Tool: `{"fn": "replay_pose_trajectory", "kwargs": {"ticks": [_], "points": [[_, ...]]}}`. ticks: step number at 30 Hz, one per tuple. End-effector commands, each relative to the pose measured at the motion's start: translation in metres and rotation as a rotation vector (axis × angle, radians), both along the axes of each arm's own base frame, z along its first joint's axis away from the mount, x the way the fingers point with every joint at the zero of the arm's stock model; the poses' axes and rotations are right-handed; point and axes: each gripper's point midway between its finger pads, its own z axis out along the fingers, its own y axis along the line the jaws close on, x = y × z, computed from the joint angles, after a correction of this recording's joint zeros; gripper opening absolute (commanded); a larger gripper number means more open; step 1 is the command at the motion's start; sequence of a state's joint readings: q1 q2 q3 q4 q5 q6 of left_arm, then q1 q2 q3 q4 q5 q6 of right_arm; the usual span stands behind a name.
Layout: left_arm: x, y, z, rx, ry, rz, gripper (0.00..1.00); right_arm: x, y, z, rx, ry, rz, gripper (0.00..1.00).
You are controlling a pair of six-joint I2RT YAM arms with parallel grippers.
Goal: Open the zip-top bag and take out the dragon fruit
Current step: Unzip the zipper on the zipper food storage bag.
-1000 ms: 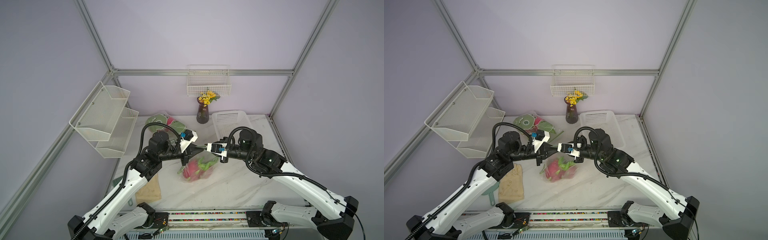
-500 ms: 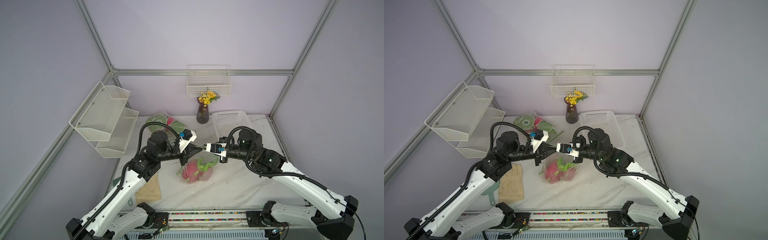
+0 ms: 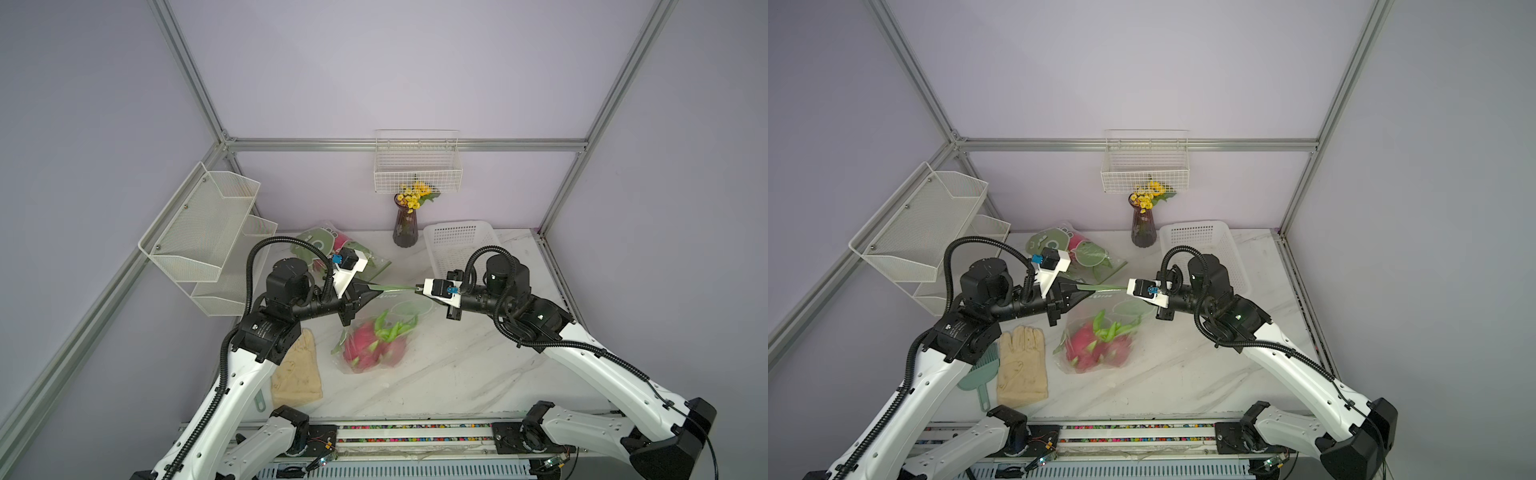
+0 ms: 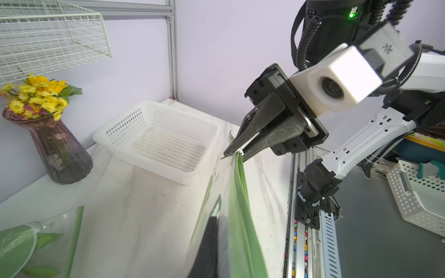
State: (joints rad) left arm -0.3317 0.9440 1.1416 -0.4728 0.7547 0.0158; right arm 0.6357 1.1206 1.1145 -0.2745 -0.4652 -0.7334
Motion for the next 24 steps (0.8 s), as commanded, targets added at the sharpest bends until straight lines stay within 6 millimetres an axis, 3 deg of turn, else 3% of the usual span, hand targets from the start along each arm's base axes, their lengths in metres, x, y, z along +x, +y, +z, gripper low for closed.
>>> {"fn": "replay_pose_trajectory", "kwargs": {"ticks": [1, 13, 24], "points": [[-0.003, 0.031, 0.051, -0.043, -0.136, 0.131, 0.00, 0.015, -0.037, -0.020, -0.047, 0.043, -0.139, 0.00], [0.013, 0.063, 0.057, -0.041, -0.119, 0.274, 0.00, 0.033, -0.075, -0.033, -0.030, 0.064, -0.266, 0.00], [0.016, 0.068, 0.054, -0.100, -0.099, 0.265, 0.00, 0.037, -0.082, -0.037, -0.012, 0.083, -0.264, 0.00]]}}
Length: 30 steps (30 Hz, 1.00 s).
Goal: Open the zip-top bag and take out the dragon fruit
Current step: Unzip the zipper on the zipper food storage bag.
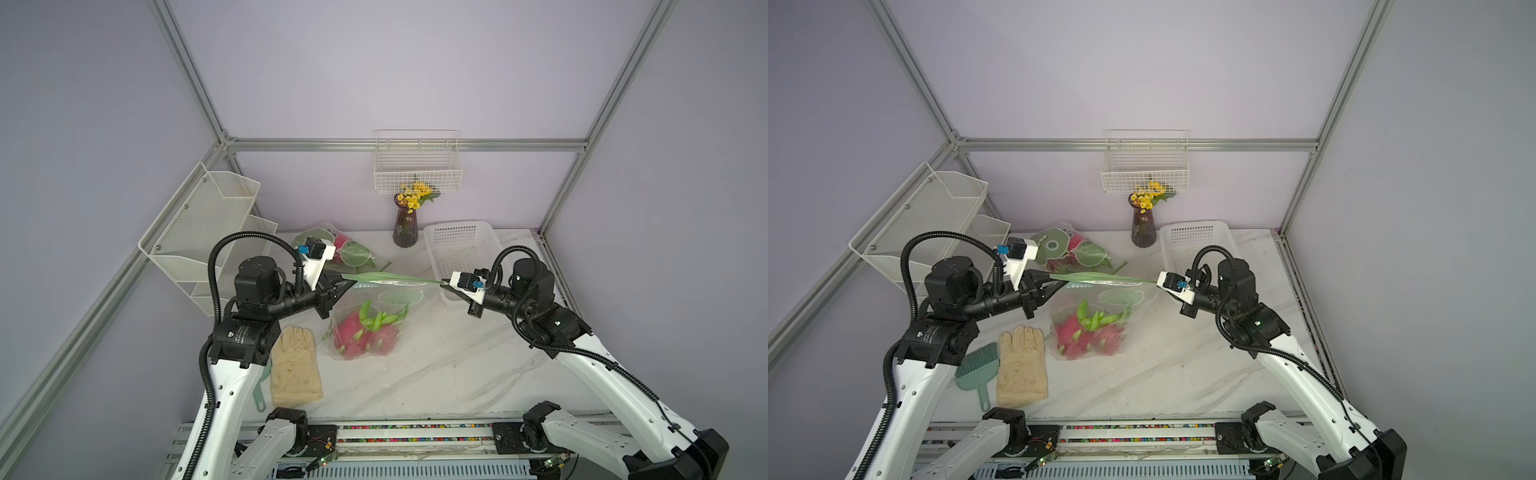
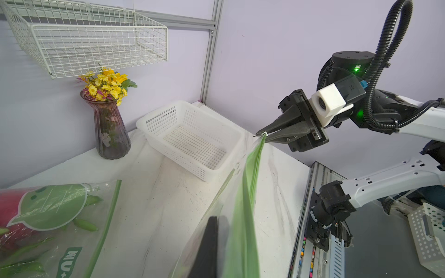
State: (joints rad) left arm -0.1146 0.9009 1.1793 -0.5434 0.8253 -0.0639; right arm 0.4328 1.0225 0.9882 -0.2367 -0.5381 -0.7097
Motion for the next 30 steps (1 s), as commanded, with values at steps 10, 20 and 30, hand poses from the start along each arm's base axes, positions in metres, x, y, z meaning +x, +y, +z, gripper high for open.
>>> {"fn": "replay_pose_trajectory", "kwargs": {"ticks": [10, 20, 30], "points": [[0.012, 0.007, 0.011, -0.075, -0.079, 0.017, 0.00, 0.001, -0.020, 0.007, 0.019, 0.032, -0.067, 0.00], [0.013, -0.016, -0.020, -0.132, 0.034, -0.092, 0.00, -0.008, -0.001, 0.035, 0.122, 0.127, 0.040, 0.00], [0.021, -0.046, -0.050, -0.119, 0.150, -0.149, 0.00, -0.009, 0.015, 0.029, 0.128, 0.173, 0.051, 0.00]]}}
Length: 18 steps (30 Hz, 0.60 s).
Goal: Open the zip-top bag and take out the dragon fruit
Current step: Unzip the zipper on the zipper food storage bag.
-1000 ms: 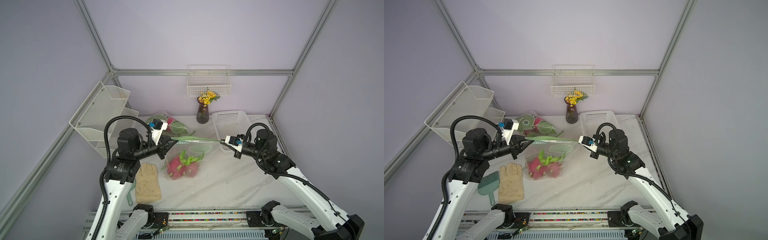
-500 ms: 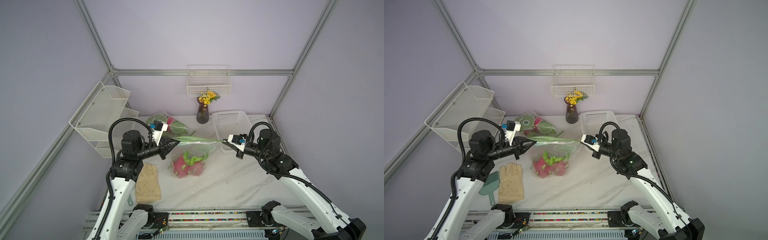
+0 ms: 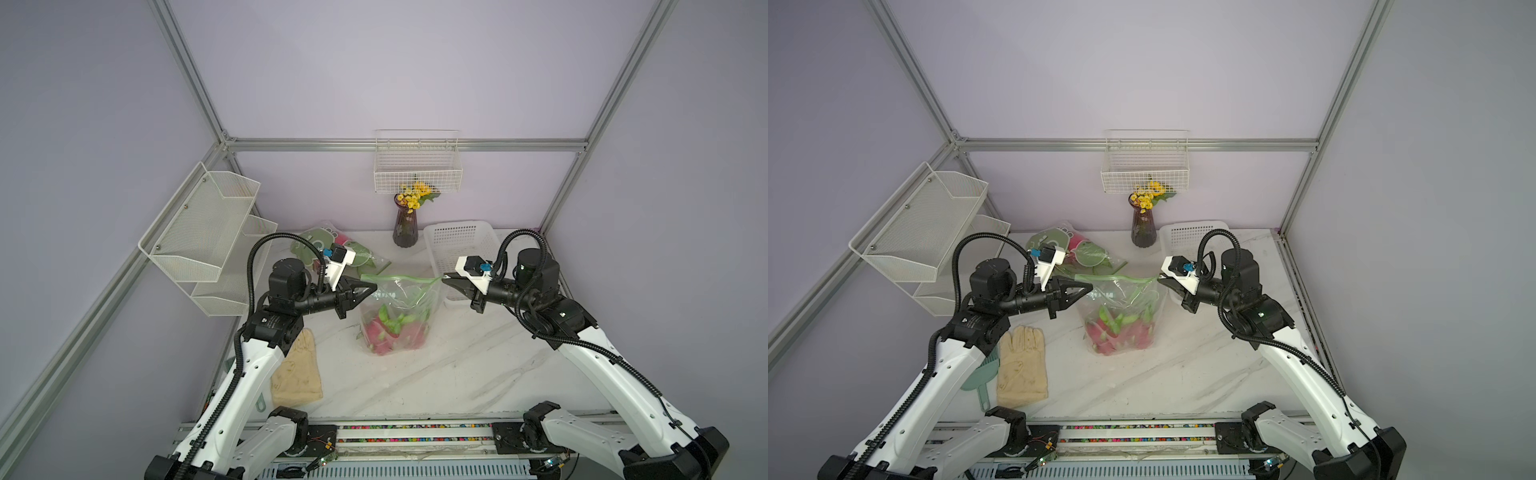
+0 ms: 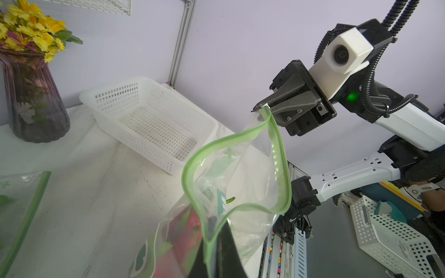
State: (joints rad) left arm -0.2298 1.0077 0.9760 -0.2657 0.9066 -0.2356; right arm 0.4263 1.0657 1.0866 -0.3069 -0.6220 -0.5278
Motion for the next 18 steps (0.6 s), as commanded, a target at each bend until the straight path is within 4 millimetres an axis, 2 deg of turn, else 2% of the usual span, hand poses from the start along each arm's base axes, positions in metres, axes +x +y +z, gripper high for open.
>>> {"fn": "replay_pose_trajectory", "kwargs": {"ticks": [1, 3, 6, 9, 12, 18], "points": [[0.008, -0.001, 0.006, -0.020, -0.015, 0.024, 0.01, -0.003, 0.007, 0.009, 0.020, 0.000, 0.013, 0.00], [0.009, -0.002, 0.001, -0.019, 0.011, 0.020, 0.10, -0.002, 0.008, 0.009, 0.019, -0.003, 0.003, 0.00], [0.005, -0.001, -0.003, 0.012, 0.046, 0.014, 0.40, -0.002, 0.008, 0.012, 0.028, -0.015, 0.000, 0.00], [-0.004, 0.002, 0.000, 0.079, 0.034, 0.004, 0.62, -0.003, 0.010, 0.013, 0.029, -0.031, 0.008, 0.00], [-0.011, 0.008, 0.013, 0.138, 0.020, 0.007, 0.74, -0.003, 0.012, 0.015, 0.017, -0.048, 0.027, 0.00], [-0.019, 0.008, 0.051, 0.165, -0.072, -0.012, 0.87, -0.009, 0.019, 0.019, 0.002, -0.082, 0.095, 0.00]]}}
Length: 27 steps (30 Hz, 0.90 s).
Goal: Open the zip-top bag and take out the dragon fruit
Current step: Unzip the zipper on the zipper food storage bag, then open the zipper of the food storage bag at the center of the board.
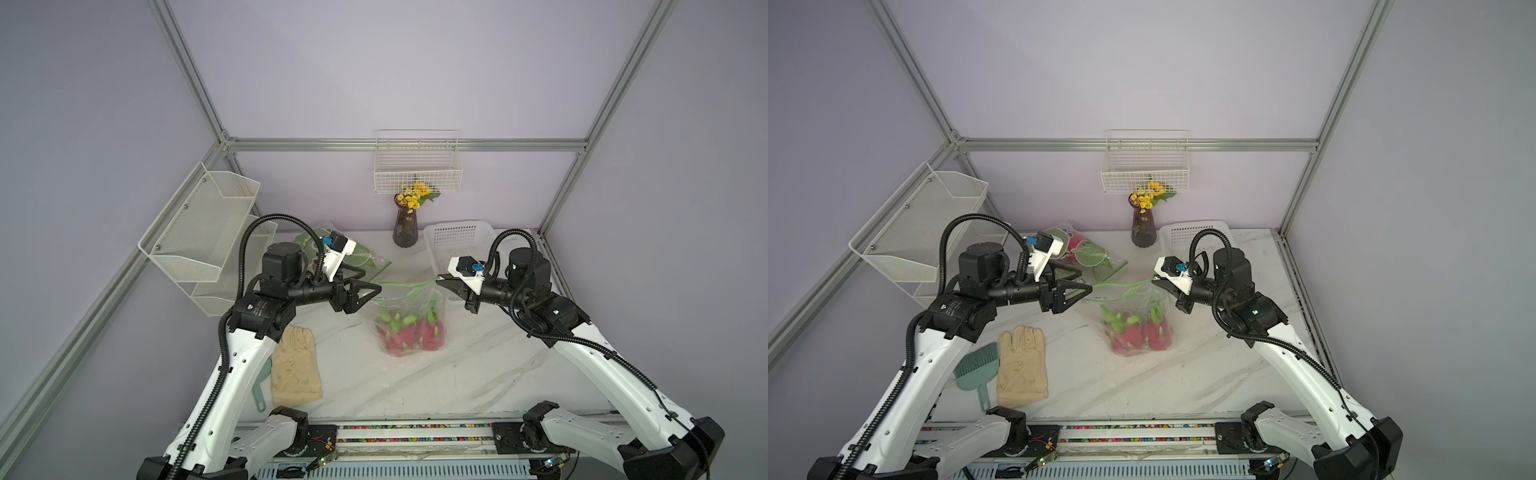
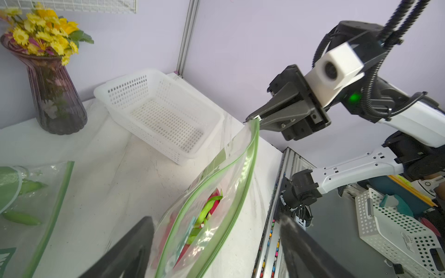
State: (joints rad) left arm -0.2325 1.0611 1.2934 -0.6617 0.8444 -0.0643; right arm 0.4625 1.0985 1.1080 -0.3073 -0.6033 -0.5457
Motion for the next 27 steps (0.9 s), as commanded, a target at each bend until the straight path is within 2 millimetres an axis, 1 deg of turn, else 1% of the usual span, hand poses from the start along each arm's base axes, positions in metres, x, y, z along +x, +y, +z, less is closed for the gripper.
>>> {"fn": "replay_pose_trajectory", "kwargs": {"ticks": [1, 4, 8, 11, 15, 18, 20, 22, 23, 24, 27], "points": [[-0.009, -0.001, 0.010, 0.048, -0.055, -0.036, 0.87, -0.012, 0.008, 0.022, 0.022, -0.082, 0.084, 0.00], [-0.011, -0.010, 0.014, 0.085, -0.092, -0.087, 0.87, -0.014, 0.010, 0.024, 0.026, -0.099, 0.108, 0.00], [-0.008, -0.025, 0.003, 0.179, -0.098, -0.142, 0.88, -0.015, 0.014, 0.026, 0.029, -0.102, 0.137, 0.00], [0.001, -0.032, -0.012, 0.256, -0.089, -0.145, 0.87, -0.016, 0.016, 0.026, 0.032, -0.103, 0.155, 0.00], [0.012, -0.038, -0.033, 0.323, -0.069, -0.170, 0.81, -0.017, 0.018, 0.027, 0.033, -0.112, 0.165, 0.00], [0.021, -0.040, -0.045, 0.344, -0.041, -0.172, 0.73, -0.017, 0.018, 0.028, 0.033, -0.115, 0.168, 0.00], [0.022, -0.044, -0.050, 0.336, -0.018, -0.192, 0.65, -0.017, 0.018, 0.028, 0.031, -0.118, 0.169, 0.00], [0.022, -0.048, -0.052, 0.327, -0.002, -0.207, 0.54, -0.017, 0.018, 0.029, 0.031, -0.123, 0.166, 0.00], [0.022, -0.049, -0.052, 0.321, 0.005, -0.211, 0.46, -0.017, 0.018, 0.029, 0.031, -0.123, 0.166, 0.00], [0.022, -0.050, -0.052, 0.312, 0.011, -0.219, 0.37, -0.016, 0.018, 0.030, 0.032, -0.125, 0.165, 0.00], [0.024, -0.049, -0.051, 0.310, 0.027, -0.194, 0.03, -0.013, 0.017, 0.034, 0.046, -0.134, 0.145, 0.00]]}}
